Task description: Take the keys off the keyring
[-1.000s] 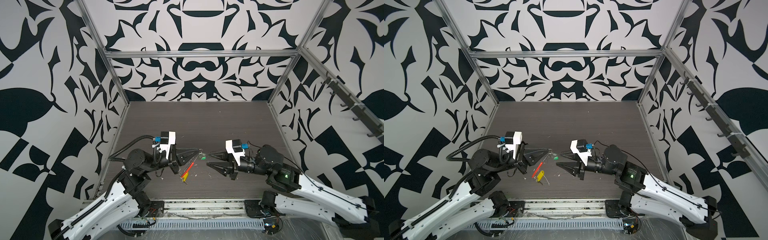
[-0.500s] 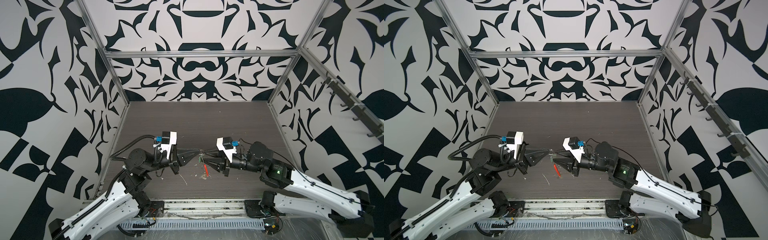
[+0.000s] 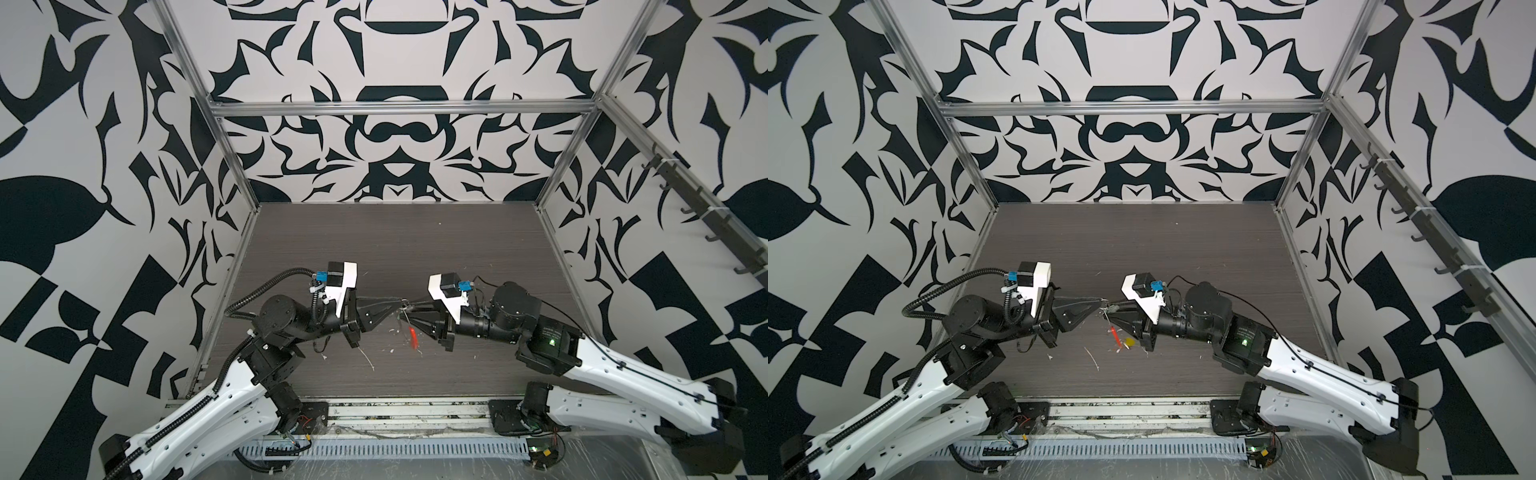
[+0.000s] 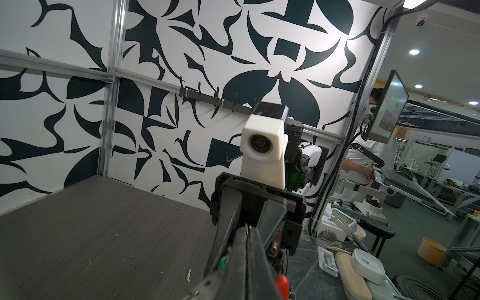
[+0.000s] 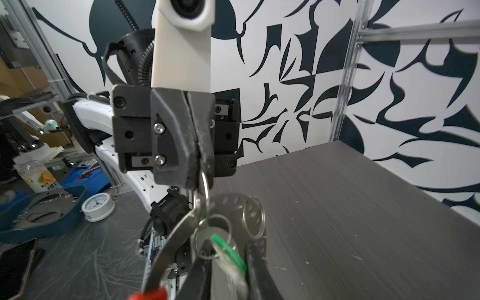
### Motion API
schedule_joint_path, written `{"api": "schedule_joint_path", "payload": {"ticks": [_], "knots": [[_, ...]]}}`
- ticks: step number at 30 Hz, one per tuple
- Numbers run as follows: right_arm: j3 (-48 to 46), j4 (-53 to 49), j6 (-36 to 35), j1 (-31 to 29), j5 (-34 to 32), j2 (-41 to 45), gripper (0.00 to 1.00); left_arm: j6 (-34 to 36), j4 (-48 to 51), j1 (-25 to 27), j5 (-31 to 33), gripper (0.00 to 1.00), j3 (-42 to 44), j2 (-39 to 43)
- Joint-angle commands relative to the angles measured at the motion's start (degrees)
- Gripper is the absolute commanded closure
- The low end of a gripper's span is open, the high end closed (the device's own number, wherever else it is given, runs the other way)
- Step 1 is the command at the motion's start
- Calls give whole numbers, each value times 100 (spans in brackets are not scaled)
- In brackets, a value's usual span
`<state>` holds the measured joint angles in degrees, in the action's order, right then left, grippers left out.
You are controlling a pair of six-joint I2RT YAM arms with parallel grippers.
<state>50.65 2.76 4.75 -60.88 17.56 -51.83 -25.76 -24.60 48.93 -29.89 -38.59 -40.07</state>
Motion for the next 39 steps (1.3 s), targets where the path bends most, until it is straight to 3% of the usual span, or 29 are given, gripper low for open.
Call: {"api": "schedule_joint_path", "payload": {"ticks": [1,5,15,17,21,24,29,39], "knots": [[278,218,25,3,10,16,87,-54,-264,12,-12,100,44,68],[300,207,34,-2,44,-78,100,-78,-316,9,15,100,45,47],[279,215,124,-1,72,-193,100,-70,-254,12,80,100,66,147],[241,135,107,-3,-3,-48,97,-37,-189,12,74,100,66,190],[226,-152,71,-3,-46,307,69,33,-53,12,70,100,70,253],[213,-274,44,-2,-144,559,60,53,-27,12,79,100,84,288],[240,-200,52,2,-246,732,57,71,-2,12,54,100,101,327],[628,504,228,-3,221,179,57,51,-13,7,-34,100,88,300]]}}
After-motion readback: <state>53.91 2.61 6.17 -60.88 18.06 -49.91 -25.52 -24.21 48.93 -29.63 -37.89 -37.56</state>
